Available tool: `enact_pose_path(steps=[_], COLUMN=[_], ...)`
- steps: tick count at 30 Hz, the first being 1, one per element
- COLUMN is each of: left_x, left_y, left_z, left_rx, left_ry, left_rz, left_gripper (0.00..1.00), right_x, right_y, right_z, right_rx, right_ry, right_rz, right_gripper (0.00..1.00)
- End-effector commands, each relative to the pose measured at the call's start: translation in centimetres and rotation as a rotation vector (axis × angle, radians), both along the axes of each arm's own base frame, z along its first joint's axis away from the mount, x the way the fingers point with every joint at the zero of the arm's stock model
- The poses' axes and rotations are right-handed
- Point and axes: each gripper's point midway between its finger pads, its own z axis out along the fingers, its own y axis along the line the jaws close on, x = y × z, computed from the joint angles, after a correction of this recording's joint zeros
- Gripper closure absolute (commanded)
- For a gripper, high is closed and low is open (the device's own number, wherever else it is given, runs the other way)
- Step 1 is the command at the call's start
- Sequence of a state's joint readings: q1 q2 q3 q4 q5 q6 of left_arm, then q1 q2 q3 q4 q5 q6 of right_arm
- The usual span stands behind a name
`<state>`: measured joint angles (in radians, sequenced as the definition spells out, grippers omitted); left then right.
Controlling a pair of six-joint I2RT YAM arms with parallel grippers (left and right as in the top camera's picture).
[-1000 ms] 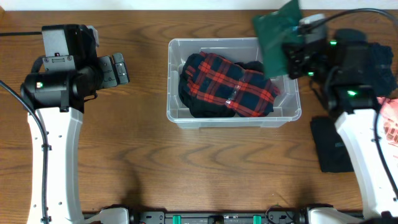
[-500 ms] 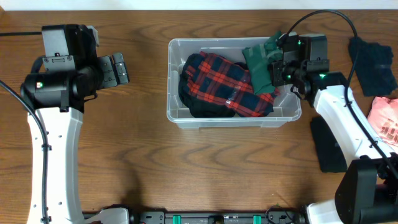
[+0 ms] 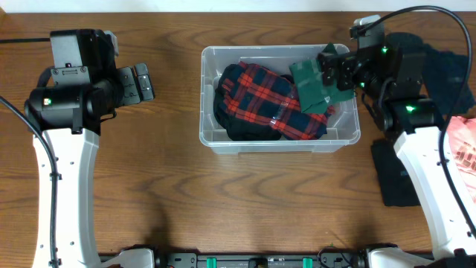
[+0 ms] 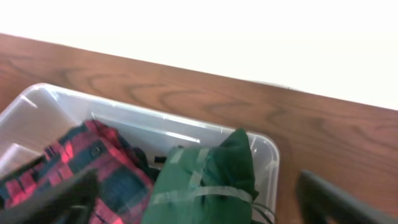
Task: Pack container
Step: 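Carry the green bundle with the right gripper and release it in the bin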
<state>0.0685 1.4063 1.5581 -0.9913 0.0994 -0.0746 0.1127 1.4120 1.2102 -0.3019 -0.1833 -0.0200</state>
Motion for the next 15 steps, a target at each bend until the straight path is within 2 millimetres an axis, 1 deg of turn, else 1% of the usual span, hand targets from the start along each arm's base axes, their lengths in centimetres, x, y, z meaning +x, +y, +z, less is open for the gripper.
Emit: enact_pose_path(steps=[1, 3, 4, 5, 6, 9, 11, 13, 15], left_x=[0.1, 0.1, 0.1, 0.1, 0.1, 0.1, 0.1, 0.1, 0.1], left_y=[0.0, 0.0, 0.0, 0.0, 0.0, 0.0, 0.0, 0.0, 0.0], left_z=[-0.3, -0.3, -0.3, -0.3, -0.3, -0.3, -0.3, -0.3, -0.3], left_rx=[-0.007, -0.007, -0.007, -0.007, -0.007, -0.007, -0.007, -0.007, -0.007], left_ry=[0.011, 0.011, 0.011, 0.011, 0.011, 0.011, 0.011, 0.011, 0.011], left_rz=[0.002, 0.002, 0.002, 0.002, 0.002, 0.002, 0.002, 0.002, 0.002], left_gripper=[0.02, 0.02, 0.02, 0.02, 0.02, 0.02, 0.02, 0.02, 0.02], right_x=[0.1, 0.2, 0.3, 0.3, 0.4, 0.6, 0.4, 0.1, 0.0], right_y=[0.9, 1.5, 1.7, 2.0, 2.1, 2.3, 2.2, 2.0, 2.0], right_z=[-1.4, -3.0, -4.1, -5.3, -6.5, -10.5, -13.5, -16.1, -17.9], right_rx=[-0.026, -0.028, -0.032, -0.037, -0.041, -0.054, -0.067, -0.074, -0.081], right_ry=[0.034, 0.080, 0.110, 0.144, 0.175, 0.279, 0.362, 0.434, 0.478], right_rz=[0.034, 0.049, 0.055, 0.061, 0.064, 0.066, 0.063, 0.054, 0.054], right_gripper=[0.30, 0.75, 0.87, 0.92, 0.94, 0.97, 0.98, 0.98, 0.98])
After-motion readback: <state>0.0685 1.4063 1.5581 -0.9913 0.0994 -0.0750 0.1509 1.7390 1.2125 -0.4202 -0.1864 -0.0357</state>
